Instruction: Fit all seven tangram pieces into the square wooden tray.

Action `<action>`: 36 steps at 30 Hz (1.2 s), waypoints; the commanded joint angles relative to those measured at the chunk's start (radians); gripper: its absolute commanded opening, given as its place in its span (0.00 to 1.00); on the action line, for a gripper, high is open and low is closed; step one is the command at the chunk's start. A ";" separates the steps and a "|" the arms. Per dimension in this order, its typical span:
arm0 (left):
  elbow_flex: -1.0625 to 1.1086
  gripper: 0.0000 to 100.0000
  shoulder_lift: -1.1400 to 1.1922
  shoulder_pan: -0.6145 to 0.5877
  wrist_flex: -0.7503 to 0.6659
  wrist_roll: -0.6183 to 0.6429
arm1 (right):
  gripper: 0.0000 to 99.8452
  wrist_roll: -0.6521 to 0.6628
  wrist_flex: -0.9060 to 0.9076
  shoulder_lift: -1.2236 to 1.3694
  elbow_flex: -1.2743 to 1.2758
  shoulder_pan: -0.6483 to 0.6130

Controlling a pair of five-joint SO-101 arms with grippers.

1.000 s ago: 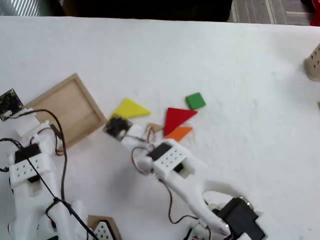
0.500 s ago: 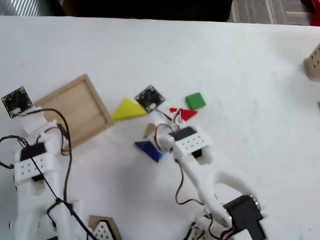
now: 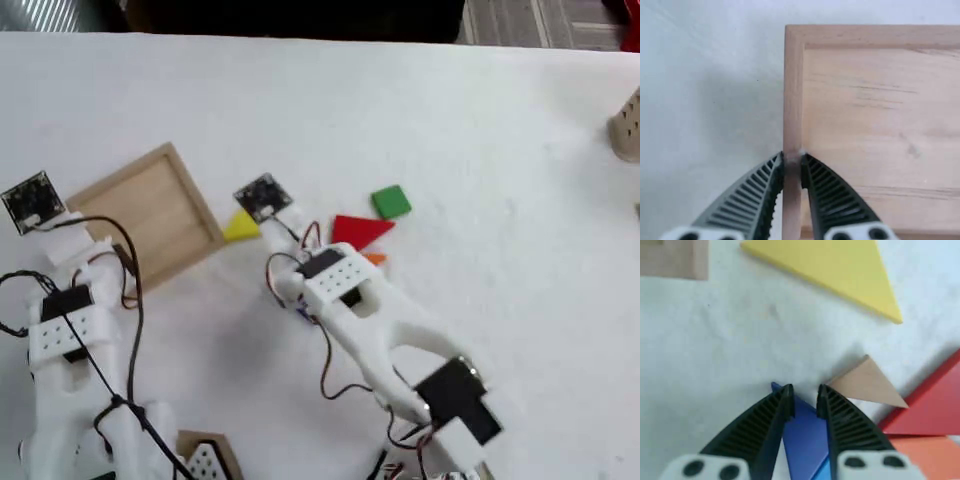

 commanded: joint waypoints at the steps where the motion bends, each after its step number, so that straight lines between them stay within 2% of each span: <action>1: -0.006 0.02 -0.004 -0.007 -0.031 0.005 | 0.08 0.077 0.087 0.001 -0.074 -0.001; 5: -0.006 0.02 -0.004 -0.007 -0.029 0.005 | 0.08 0.115 0.156 0.005 -0.078 0.007; 10: -0.006 0.02 -0.004 -0.005 -0.029 0.005 | 0.08 0.193 0.174 0.005 -0.078 0.091; 16: -0.005 0.02 -0.004 -0.002 -0.028 0.005 | 0.09 0.209 0.216 -0.027 -0.100 0.176; 19: -0.005 0.02 -0.004 -0.002 -0.028 0.005 | 0.09 0.201 0.354 -0.096 -0.144 0.120; 22: -0.005 0.02 -0.004 -0.002 -0.028 0.005 | 0.09 0.201 0.449 -0.168 -0.155 0.015; 25: -0.005 0.02 -0.004 -0.002 -0.028 0.005 | 0.09 0.201 0.427 -0.189 -0.118 -0.071; 28: -0.005 0.02 -0.004 -0.002 -0.028 0.005 | 0.09 0.201 0.326 -0.168 -0.044 -0.130; 32: -0.005 0.02 -0.004 -0.001 -0.026 0.005 | 0.09 0.210 0.194 -0.084 0.015 -0.133; 36: -0.005 0.02 -0.004 -0.001 -0.026 0.005 | 0.09 0.210 0.231 -0.015 -0.051 -0.042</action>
